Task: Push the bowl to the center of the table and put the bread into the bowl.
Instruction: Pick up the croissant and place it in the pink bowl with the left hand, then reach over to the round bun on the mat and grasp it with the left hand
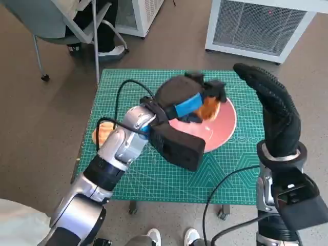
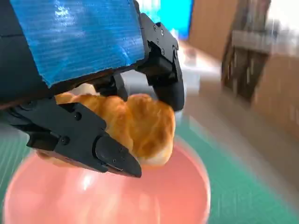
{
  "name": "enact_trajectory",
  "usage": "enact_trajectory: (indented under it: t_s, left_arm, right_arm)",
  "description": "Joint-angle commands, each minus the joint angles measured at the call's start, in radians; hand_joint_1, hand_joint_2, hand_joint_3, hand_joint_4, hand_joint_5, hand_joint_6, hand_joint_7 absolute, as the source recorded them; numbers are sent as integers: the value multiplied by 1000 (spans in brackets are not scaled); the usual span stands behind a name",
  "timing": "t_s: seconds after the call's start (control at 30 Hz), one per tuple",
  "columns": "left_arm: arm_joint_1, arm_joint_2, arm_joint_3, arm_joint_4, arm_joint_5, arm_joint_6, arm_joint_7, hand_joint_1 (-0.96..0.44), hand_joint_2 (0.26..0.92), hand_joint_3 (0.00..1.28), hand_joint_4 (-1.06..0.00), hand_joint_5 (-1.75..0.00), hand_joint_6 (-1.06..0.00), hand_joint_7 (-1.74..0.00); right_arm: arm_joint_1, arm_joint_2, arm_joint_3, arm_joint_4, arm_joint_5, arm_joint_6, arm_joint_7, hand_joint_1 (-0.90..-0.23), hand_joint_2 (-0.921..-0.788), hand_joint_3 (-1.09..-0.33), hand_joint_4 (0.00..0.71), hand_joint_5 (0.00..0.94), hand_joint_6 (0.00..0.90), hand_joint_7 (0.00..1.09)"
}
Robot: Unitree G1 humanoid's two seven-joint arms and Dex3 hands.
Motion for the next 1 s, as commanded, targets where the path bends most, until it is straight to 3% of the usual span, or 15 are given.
enact_trajectory:
  t_s: [0.03, 0.1, 0.4, 1.0]
  left_arm:
    - [-45, 16, -3, 19, -58, 21, -150, -121, 895, 53, -169, -121, -284, -177]
    - [-46, 26, 4, 15, -70, 10, -173, -182, 892, 31, -117, -50, -260, -91]
    - [18, 87, 62, -68, -94, -65, -103, -292, 891, 9, -54, -2, -253, -28]
    - [253, 420, 344, -389, -292, -189, -138, -273, 863, 0, -141, -30, -308, -41]
  right_arm:
    - [32, -2, -4, -14, -16, 12, -17, -514, -921, -726, 373, 12, -1, 736]
    - [35, -2, -4, -19, -17, 15, -21, -515, -921, -726, 371, 11, -1, 736]
    - [44, -1, 1, -30, -33, 20, -40, -515, -921, -726, 367, 8, -1, 736]
    - [44, 6, 11, -30, -20, 20, -41, -509, -921, -730, 367, 8, -1, 735]
